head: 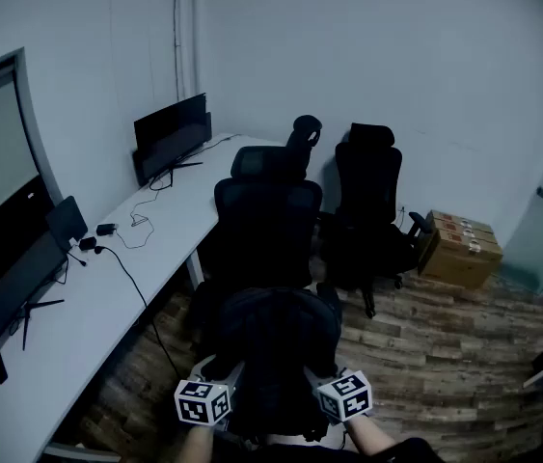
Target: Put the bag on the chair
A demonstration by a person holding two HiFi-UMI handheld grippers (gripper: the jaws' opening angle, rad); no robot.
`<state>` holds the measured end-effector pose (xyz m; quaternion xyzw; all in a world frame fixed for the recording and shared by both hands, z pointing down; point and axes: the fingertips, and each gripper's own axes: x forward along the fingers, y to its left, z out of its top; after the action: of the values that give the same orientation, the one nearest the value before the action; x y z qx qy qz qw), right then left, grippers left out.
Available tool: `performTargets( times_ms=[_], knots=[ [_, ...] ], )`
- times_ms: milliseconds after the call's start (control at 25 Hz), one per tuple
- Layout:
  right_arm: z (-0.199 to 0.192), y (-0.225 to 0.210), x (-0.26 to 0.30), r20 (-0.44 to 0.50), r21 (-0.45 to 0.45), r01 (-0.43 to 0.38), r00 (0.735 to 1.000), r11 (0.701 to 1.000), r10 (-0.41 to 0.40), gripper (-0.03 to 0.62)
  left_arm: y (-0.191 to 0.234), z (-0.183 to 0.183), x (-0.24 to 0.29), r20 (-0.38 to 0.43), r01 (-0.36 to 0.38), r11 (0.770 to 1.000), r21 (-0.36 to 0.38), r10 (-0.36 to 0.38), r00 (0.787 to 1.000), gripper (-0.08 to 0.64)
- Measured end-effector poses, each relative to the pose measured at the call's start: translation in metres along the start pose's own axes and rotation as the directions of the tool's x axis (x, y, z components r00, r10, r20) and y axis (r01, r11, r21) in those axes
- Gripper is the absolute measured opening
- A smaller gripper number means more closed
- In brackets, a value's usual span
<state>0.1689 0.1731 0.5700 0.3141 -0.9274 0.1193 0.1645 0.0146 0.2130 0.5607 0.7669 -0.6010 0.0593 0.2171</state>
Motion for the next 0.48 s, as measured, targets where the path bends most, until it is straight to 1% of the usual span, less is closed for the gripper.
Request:
performTargets(
  times_ms=[280, 480],
  knots=[
    [0.004, -0.002, 0.017, -0.01, 0.022, -0.01, 1.0, 1.0, 0.01, 0.1, 0.015, 0.005, 0.01, -0.01, 0.003, 1.0, -0.003, -0.003, 1.0, 0.216],
    [0.009, -0.003, 0.044, -0.015, 0.036, 0.005, 1.0, 0.999, -0.004, 0.1, 0.04, 0.012, 0.023, -0.023, 0.023, 1.0, -0.003, -0.023, 0.999, 0.216]
  ],
)
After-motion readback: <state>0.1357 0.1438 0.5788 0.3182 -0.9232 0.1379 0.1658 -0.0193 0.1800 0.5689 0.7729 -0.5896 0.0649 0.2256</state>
